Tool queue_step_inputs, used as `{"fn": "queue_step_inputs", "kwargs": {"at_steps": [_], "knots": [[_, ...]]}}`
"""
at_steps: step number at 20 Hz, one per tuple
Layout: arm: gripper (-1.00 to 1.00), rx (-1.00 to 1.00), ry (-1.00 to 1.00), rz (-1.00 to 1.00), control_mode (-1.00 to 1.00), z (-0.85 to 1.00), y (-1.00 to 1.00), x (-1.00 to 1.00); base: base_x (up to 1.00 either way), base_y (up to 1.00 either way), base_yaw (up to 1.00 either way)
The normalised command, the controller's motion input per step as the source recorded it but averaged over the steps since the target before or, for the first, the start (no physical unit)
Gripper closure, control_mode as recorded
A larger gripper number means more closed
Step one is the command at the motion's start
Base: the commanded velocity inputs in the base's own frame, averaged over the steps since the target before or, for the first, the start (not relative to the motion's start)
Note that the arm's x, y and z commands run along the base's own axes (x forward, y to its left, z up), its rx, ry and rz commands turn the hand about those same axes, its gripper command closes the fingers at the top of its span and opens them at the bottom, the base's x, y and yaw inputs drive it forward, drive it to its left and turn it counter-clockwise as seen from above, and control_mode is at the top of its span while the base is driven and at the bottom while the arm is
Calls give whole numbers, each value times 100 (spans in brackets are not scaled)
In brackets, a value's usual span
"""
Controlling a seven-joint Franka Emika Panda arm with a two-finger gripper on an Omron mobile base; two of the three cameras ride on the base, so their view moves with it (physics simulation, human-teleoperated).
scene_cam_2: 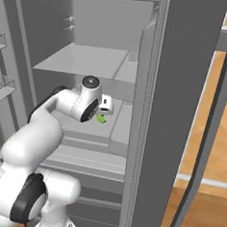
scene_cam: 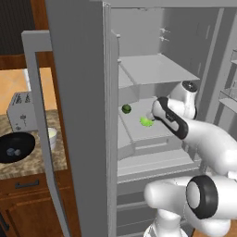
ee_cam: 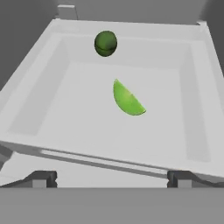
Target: Grab a lemon wedge from the fridge and one ice cube from the ice bowl, and put them in the glass of lemonade.
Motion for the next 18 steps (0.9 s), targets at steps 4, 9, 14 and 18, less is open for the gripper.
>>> {"fn": "queue_step_inputs", "kwargs": {"at_steps": [4,9,14,18], "knots": [[-100,-1,0,-1,-100,-27,0,30,0,0,0],[-100,-2,0,0,-100,-31,0,34,0,0,0],[-100,-2,-1,0,-100,-21,0,36,0,0,0],[-100,0,0,0,-100,-21,-2,40,0,0,0]]}}
